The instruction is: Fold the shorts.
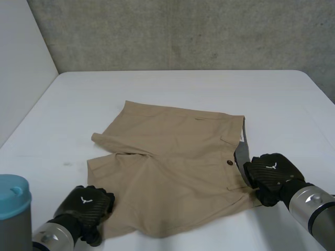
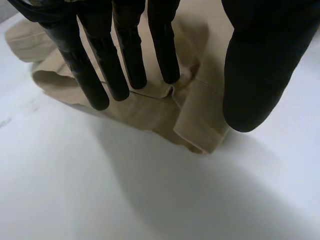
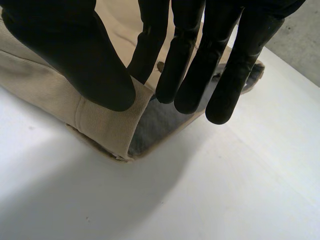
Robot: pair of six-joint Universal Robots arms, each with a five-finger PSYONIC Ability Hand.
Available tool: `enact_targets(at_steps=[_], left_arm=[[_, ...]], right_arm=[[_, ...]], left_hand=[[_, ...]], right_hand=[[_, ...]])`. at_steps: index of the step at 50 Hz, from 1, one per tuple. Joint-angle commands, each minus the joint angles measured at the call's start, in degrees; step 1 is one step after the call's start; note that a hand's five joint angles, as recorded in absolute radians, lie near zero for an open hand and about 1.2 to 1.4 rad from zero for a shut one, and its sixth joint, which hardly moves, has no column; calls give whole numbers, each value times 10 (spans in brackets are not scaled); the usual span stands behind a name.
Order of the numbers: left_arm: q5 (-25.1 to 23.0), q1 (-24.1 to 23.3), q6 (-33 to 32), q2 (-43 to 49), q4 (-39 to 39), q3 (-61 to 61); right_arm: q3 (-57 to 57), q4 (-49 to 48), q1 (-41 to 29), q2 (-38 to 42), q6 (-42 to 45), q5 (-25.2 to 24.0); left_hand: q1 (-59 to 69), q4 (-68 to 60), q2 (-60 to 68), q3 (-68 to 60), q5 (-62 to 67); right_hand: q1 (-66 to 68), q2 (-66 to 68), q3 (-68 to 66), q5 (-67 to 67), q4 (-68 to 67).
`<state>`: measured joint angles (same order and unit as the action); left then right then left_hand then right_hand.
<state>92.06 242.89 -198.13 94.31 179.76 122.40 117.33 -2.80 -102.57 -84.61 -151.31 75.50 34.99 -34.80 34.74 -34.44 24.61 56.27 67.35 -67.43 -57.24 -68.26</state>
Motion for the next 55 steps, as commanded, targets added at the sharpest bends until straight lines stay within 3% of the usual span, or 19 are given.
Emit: enact_targets(at_steps=[1,3,7,8,9,11,20,27,37,44,47,49,55], left_arm=[[3,-25,0,26,18,-8],[4,-31,-1,24,27,-10],[14,-35,-3,11,41,-13],[18,-35,-3,7,42,-15],[22,-35,-3,2,42,-16],[35,-37,-3,-10,41,-22],[45,-40,-9,-8,38,-51],[45,-37,-10,13,35,-88],[46,-37,-10,47,37,-134],[46,-35,-9,58,38,-150],[46,-34,-7,57,37,-149],[45,-34,-8,55,36,-146],[43,-44,-18,38,0,-125]], right_arm=[[0,1,0,-10,-4,-1],[-3,3,0,-10,-3,-1],[-8,13,0,-13,5,2],[-9,17,0,-17,6,1],[-10,31,-1,-28,7,0],[-12,46,-3,-40,8,-2],[-9,71,-7,-105,31,-18],[28,68,-9,-103,33,-63],[45,9,-11,-14,33,-63],[41,-5,-6,21,37,-62],[37,-20,-3,42,37,-57],[32,-24,-3,45,37,-52],[11,-5,-2,0,50,-50]], left_hand=[[280,-282,282,-285,284],[445,-447,447,-450,449],[450,-452,453,-456,454],[450,-452,453,-456,454],[450,-452,453,-456,454],[450,-452,453,-456,454],[450,-452,453,-456,454],[450,-452,453,-456,454],[450,-452,453,-456,454],[450,-452,453,-456,454],[450,-452,453,-456,454],[450,-452,453,-456,454],[450,-452,453,-456,454]], right_hand=[[237,126,-126,-128,-117],[237,126,-126,-128,-117],[237,126,-126,-128,-117],[195,84,-83,-85,-75],[53,-58,59,57,67],[-31,-142,142,141,151],[-275,-386,386,385,395],[-302,-413,414,412,422],[-314,-425,425,424,434],[-243,-354,355,353,363],[-64,-175,175,173,184],[236,125,-124,-126,-116],[237,126,-126,-128,-117]])
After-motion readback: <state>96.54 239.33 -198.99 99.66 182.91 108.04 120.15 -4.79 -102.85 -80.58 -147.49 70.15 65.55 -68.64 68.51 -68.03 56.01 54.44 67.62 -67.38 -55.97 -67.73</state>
